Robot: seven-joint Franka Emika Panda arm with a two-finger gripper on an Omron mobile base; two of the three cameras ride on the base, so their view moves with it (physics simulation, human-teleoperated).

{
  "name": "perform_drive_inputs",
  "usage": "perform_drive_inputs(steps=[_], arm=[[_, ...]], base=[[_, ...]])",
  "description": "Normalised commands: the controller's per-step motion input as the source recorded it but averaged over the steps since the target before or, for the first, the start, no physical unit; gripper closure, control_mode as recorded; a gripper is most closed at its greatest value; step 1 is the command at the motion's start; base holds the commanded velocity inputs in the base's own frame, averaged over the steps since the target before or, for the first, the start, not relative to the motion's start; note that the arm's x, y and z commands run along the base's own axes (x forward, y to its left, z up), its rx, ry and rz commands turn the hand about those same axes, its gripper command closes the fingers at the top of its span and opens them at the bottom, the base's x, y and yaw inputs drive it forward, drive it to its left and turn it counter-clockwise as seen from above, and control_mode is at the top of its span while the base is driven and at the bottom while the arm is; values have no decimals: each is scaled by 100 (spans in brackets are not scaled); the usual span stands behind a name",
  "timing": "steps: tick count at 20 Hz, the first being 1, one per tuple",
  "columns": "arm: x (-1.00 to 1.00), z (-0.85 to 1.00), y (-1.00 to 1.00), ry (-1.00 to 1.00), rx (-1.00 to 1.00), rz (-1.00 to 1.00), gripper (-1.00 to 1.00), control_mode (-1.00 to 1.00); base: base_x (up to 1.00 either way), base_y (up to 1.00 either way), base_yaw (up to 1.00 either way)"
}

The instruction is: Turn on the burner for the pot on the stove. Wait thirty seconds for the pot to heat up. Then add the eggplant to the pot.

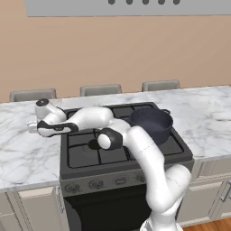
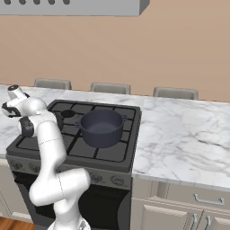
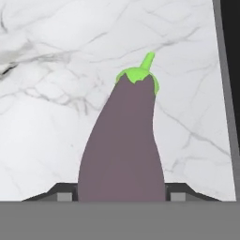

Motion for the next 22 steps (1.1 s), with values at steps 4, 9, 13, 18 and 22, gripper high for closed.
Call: perform_drive_inputs(steps=[4, 9, 13, 18, 22], arm=[[0, -18, 0, 2, -1, 0, 100, -100], [-31, 9, -4, 13, 0, -1, 100, -100], [-72, 18, -51, 10, -3, -6, 100, -100], [-63, 11, -57, -3, -17, -2, 100, -100], [-66, 11, -58, -39, -28, 0, 100, -100]], base=[[0, 0, 0], [0, 0, 0], [0, 0, 0], [0, 0, 0], [0, 0, 0]])
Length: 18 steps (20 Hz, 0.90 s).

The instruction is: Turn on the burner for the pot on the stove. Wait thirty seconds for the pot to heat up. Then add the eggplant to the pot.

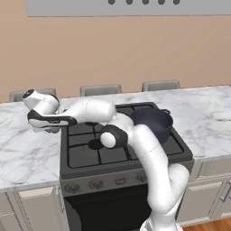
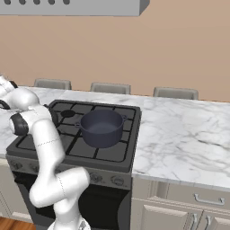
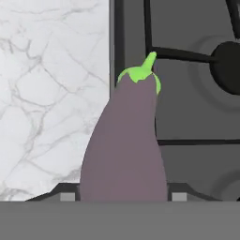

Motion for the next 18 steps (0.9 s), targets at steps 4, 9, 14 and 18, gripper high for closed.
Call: perform_drive_inputs(steps=[4, 9, 14, 18], arm=[[-41, 53, -46, -61, -23, 0, 100, -100], [-36, 40, -70, -43, -9, -3, 100, -100], [-14, 16, -100, -7, -1, -25, 100, -100], [-34, 73, -92, -3, 0, -36, 100, -100]], base=[[0, 0, 0], [0, 0, 0], [0, 0, 0], [0, 0, 0]])
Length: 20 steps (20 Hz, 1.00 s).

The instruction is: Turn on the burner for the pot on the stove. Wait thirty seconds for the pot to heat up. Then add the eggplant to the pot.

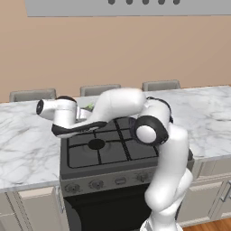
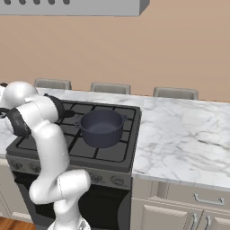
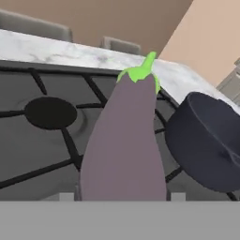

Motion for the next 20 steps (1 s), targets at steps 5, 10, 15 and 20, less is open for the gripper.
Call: perform_drive_inputs(steps=[5, 10, 15, 20], arm=[[-41, 100, -55, -4, 0, -27, 100, -100], [-35, 70, -70, -7, 0, -25, 100, -100], [-18, 10, -79, -3, 0, -22, 100, -100], [-1, 8, -77, 0, 3, -6, 100, -100]], base=[[0, 0, 0], [0, 0, 0], [0, 0, 0], [0, 0, 0]])
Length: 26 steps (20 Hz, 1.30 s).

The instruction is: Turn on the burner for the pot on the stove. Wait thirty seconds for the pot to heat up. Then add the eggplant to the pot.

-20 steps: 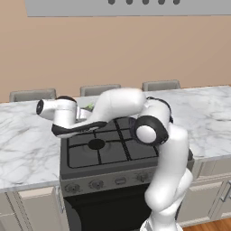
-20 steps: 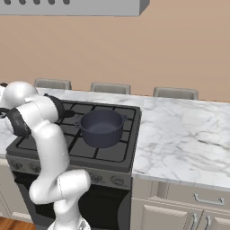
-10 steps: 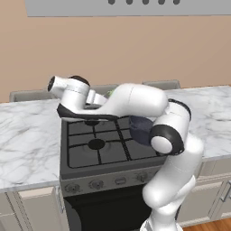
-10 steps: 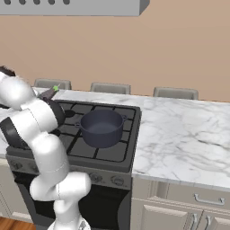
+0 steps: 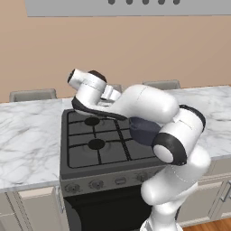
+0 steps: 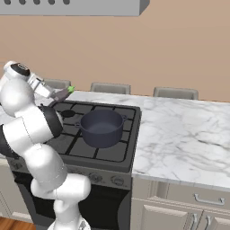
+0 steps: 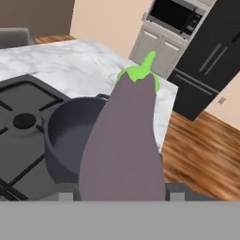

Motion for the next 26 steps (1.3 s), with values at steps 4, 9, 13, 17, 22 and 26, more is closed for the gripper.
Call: perform_drive_inputs(steps=[4, 9, 13, 17, 22, 26], arm=[[-11, 2, -78, 0, 14, 0, 100, -100], [-9, 2, -65, 4, 24, 0, 100, -100], [0, 0, -54, 1, 22, 1, 100, -100], [0, 0, -40, 0, 7, 2, 100, -100], [3, 0, -19, 0, 0, 0, 100, -100], [10, 0, -17, 11, 7, 2, 100, -100]], base=[[0, 0, 0], [0, 0, 0], [0, 0, 0], [0, 0, 0], [0, 0, 0], [0, 0, 0]])
